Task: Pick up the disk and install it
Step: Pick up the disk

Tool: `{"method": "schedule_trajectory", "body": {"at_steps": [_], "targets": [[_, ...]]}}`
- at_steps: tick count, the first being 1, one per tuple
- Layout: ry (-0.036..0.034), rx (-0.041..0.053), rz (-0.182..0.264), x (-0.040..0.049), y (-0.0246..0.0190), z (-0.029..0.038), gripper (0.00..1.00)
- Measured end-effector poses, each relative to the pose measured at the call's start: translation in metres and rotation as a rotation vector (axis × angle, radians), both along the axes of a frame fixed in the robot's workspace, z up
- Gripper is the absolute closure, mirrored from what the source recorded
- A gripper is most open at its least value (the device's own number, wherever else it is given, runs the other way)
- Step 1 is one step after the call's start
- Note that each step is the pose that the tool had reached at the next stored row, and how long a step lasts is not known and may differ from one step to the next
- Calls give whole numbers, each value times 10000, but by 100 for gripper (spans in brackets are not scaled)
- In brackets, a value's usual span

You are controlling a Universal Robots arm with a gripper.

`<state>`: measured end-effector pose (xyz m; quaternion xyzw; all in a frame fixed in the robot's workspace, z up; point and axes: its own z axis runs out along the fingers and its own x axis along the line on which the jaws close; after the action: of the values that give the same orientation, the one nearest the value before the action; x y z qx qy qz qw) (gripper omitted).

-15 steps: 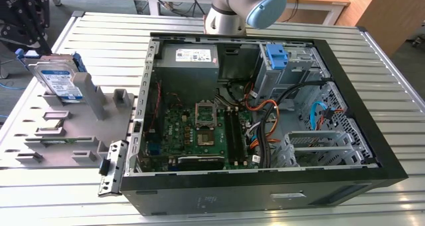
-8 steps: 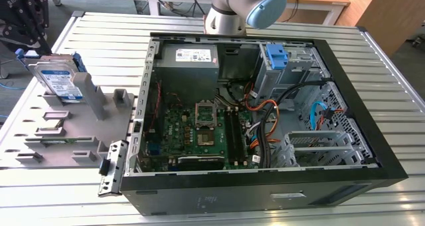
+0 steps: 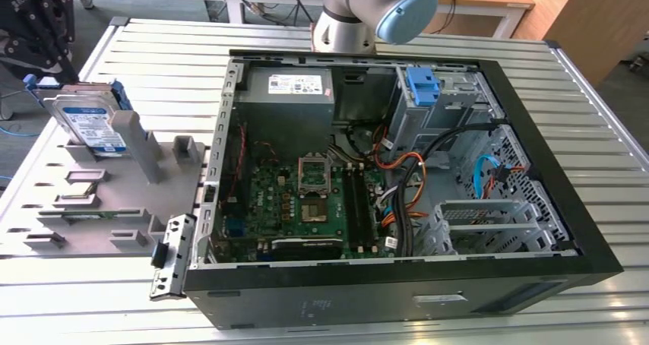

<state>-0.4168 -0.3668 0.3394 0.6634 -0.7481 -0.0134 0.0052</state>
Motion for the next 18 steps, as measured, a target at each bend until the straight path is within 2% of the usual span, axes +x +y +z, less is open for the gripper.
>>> {"method": "schedule_trajectory", "body": {"at_steps": [1,5,9,11,13,14,18], "targets": [[0,46,1,0,0,0,89],[-1,56,-13,0,0,-2,89],[-1,100,-218,0,0,-9,89],[-1,194,-242,-3,-1,-11,89],[2,343,-244,-8,0,-12,89],[2,378,-245,-10,0,-13,89],[1,409,-325,-21,-1,-22,89]]}}
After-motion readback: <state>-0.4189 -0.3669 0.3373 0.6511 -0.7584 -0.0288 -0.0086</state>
